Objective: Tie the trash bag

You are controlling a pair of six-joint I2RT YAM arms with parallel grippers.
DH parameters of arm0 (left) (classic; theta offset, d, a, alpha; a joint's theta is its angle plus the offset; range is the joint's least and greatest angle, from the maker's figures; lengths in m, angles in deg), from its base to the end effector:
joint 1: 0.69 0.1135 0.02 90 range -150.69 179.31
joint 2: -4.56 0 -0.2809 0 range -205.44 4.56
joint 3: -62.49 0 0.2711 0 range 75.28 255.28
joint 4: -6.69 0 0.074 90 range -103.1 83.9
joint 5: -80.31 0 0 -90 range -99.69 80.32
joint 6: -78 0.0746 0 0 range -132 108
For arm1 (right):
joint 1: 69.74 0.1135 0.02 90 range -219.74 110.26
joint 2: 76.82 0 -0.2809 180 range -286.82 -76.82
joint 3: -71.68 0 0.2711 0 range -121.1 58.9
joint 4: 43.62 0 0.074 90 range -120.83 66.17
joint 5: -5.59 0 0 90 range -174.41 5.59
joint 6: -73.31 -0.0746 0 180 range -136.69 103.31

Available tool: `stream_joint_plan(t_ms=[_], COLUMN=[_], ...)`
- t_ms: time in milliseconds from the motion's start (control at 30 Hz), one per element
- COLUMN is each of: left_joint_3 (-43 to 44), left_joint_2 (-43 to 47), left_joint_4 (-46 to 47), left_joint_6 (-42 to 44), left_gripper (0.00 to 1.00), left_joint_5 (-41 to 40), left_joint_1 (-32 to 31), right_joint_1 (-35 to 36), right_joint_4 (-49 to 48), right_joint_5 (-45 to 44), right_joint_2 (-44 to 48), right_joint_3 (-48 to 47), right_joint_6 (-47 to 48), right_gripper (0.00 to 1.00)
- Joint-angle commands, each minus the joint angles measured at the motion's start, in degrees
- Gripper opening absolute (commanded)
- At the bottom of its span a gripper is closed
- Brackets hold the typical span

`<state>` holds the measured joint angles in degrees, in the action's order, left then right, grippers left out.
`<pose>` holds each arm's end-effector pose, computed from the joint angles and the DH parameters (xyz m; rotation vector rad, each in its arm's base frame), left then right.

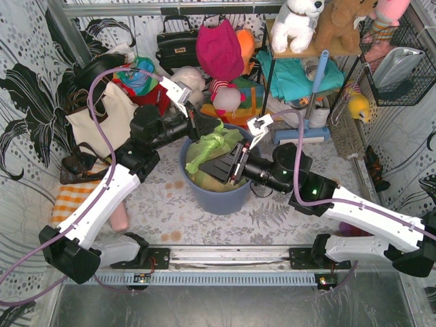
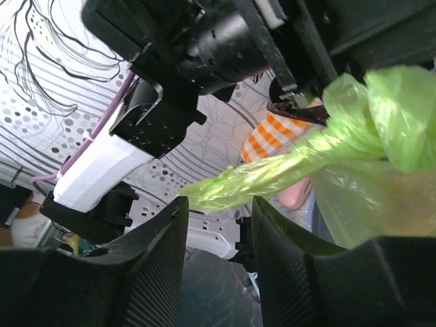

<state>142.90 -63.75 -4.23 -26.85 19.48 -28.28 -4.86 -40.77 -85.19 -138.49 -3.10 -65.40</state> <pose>0.2671 -0.1806 0.4342 0.5933 1.5262 -0.9686 0.1270 0.2684 0.4487 -0.2126 1.5897 1.6007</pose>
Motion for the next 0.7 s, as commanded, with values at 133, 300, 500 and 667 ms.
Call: stream_joint_plan(t_ms=[133, 300, 500, 667], left_joint_3=[-0.33, -0.33, -0.02, 0.67], left_joint_2=[0.17, 0.22, -0.28, -0.77], left_joint_4=[3.5, 3.41, 3.47, 3.22], left_joint_6=[-0.41, -0.35, -0.27, -0.11], left_gripper=[0.0, 0.0, 0.0, 0.0], left_joint_5=[0.38, 0.0, 0.01, 0.01], left_joint_1=[0.36, 0.41, 0.35, 0.39], right_joint_1=[-0.19, 0.3, 0.9, 1.0], right_joint_4=[8.84, 11.07, 3.0, 5.96], right_joint_5=[2.58, -0.22, 5.92, 13.93], right_joint_2=[0.22, -0.72, 2.18, 0.54], right_joint_3=[-8.04, -9.99, -4.73, -4.94], right_joint_6=[27.76, 43.56, 69.81, 93.47], right_gripper=[0.4, 0.39, 0.48, 0.5])
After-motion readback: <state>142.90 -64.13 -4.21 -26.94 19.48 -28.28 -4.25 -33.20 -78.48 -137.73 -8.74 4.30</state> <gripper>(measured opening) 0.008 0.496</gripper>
